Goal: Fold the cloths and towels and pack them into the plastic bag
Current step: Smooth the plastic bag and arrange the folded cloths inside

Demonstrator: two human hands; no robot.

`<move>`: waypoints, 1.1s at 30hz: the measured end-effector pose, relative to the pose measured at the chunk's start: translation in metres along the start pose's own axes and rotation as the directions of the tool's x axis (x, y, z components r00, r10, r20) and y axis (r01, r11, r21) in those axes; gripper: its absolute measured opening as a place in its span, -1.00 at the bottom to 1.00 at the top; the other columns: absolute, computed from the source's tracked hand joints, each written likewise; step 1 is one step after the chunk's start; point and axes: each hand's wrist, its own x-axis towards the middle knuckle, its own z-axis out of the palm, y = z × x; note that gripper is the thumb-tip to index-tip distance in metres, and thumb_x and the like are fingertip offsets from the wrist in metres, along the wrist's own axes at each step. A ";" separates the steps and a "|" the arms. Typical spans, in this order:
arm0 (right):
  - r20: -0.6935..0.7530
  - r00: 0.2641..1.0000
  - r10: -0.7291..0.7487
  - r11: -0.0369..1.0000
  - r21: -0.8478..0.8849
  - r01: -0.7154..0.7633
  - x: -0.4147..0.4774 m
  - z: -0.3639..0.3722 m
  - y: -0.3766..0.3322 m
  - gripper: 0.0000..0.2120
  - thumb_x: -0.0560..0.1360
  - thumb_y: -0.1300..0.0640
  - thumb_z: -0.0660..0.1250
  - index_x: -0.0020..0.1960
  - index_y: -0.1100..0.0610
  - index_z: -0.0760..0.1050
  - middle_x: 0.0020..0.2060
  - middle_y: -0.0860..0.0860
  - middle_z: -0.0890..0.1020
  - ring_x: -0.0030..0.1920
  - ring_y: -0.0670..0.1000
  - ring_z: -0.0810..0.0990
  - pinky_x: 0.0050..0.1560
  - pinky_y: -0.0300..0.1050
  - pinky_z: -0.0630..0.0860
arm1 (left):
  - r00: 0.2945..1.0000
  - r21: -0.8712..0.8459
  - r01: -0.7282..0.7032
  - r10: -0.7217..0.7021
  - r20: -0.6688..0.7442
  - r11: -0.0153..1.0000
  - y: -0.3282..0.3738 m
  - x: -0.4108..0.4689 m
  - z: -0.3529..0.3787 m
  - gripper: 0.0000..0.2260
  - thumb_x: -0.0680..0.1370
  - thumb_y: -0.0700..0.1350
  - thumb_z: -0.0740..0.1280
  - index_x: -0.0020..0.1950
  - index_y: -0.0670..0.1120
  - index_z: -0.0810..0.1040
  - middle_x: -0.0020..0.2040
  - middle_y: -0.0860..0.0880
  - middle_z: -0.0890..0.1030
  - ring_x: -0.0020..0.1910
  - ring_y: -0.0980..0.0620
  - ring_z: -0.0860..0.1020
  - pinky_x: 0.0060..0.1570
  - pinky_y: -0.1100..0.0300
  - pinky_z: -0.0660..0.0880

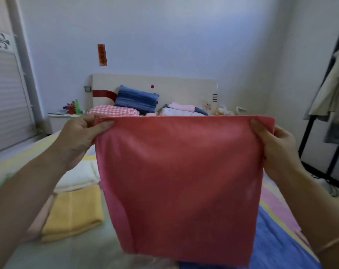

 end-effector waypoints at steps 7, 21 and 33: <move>-0.053 0.998 0.020 0.997 -0.077 -0.024 0.059 -0.023 0.006 -0.90 0.44 0.16 0.46 -0.06 0.02 0.66 -0.05 -0.02 0.70 -0.09 -0.06 0.63 0.01 -0.14 0.59 | 0.997 0.086 0.079 -0.079 0.002 0.993 -0.008 0.052 0.047 -0.88 0.47 -0.23 0.44 -0.08 -0.03 0.61 -0.12 0.00 0.63 -0.20 0.14 0.58 -0.35 0.39 0.52; 0.181 0.913 0.365 0.462 -0.887 -0.009 0.054 -0.080 0.251 -0.50 0.43 0.19 0.47 0.33 0.23 0.46 0.29 0.18 0.51 0.31 0.16 0.46 0.34 -0.06 0.28 | 0.981 0.773 0.107 -0.194 0.022 0.625 -0.217 0.013 0.118 -0.87 0.47 -0.10 0.38 0.01 -0.01 0.53 -0.10 0.09 0.64 -0.13 -0.01 0.63 -0.01 0.08 0.54; -0.130 0.989 0.076 0.395 -0.906 -0.150 -0.133 -0.121 0.213 -0.72 0.43 0.15 0.44 0.13 0.16 0.58 0.03 0.18 0.60 0.07 0.24 0.55 0.12 0.14 0.46 | 0.938 0.661 0.209 -0.340 0.075 0.721 -0.211 -0.175 0.068 -0.79 0.44 0.24 0.34 -0.24 0.14 0.60 -0.36 0.19 0.62 -0.34 0.23 0.56 -0.26 0.26 0.45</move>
